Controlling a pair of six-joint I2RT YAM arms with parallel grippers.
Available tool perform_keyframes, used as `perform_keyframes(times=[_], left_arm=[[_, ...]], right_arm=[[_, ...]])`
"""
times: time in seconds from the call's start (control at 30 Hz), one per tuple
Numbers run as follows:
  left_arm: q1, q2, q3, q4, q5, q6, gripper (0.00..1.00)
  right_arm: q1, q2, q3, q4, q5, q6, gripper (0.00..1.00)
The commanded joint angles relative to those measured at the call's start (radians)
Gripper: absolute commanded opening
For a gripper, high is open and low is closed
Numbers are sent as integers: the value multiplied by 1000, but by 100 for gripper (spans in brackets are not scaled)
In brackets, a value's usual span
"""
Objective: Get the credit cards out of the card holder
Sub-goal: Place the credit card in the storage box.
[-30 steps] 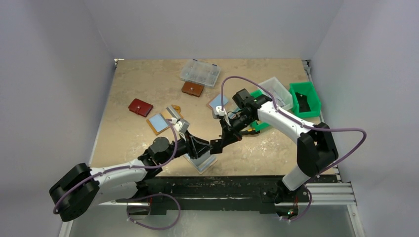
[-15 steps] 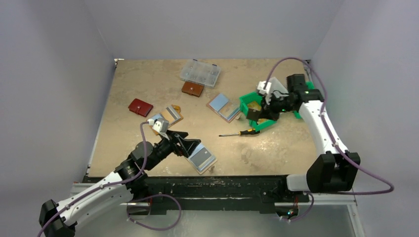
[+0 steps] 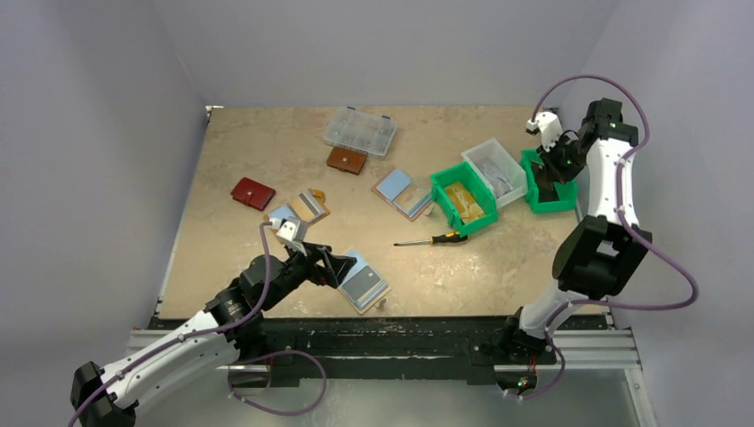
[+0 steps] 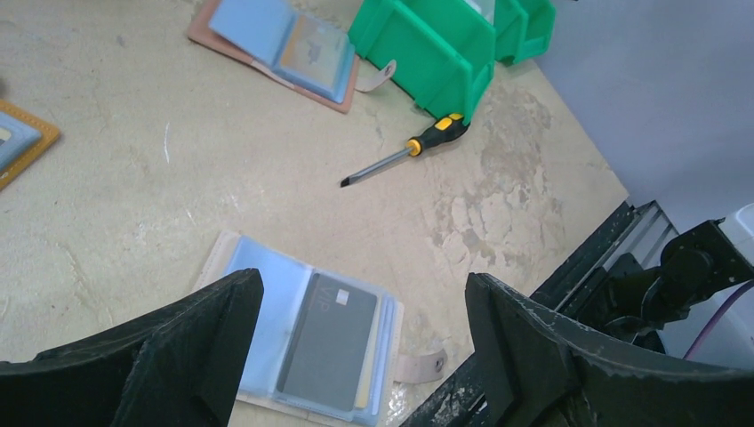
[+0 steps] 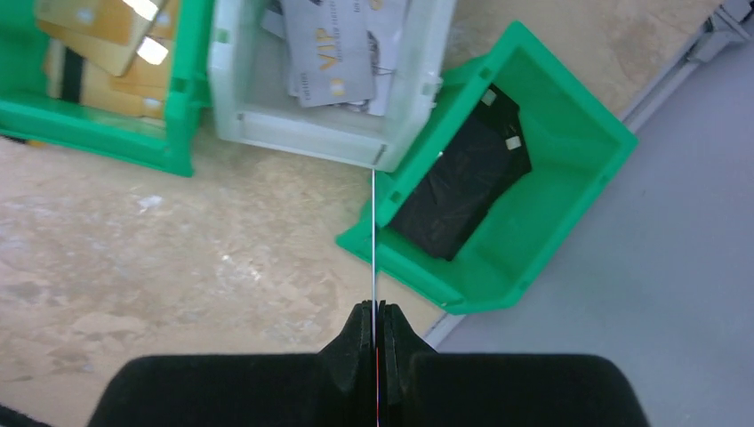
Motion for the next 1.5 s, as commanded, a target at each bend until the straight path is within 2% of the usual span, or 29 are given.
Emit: perform_keyframes(times=[0.0, 0.23, 0.63, 0.8, 0.9, 0.97, 1.13, 1.27, 1.4, 1.47], left_arm=[[-2, 6, 43, -2, -12, 37, 90], [-2, -13, 35, -10, -23, 37, 90], [-2, 2, 31, 0, -24, 39, 90], [-3, 11, 27, 14, -17, 32, 90], [-2, 16, 26, 17, -15, 26, 90], [-2, 19, 21, 29, -12, 18, 90], [-3, 39, 17, 58, -3, 11, 90], [-3, 58, 19, 66, -4, 8, 90], [-2, 69, 10, 81, -9, -6, 90], [-3, 75, 7, 85, -22, -28, 91]], right_arm=[[7, 92, 136, -3, 153, 35, 2], [6, 259, 276, -30, 250, 77, 3], [7, 381, 293, -96, 208, 45, 7], [7, 474, 390, -98, 202, 62, 16], [7, 513, 450, -48, 233, 132, 21], [7, 511, 457, 20, 252, 184, 27], [8, 452, 414, 160, 313, 260, 34], [8, 381, 354, 197, 320, 279, 37], [9, 294, 287, 174, 199, 269, 40], [11, 238, 239, 159, 79, 262, 40]])
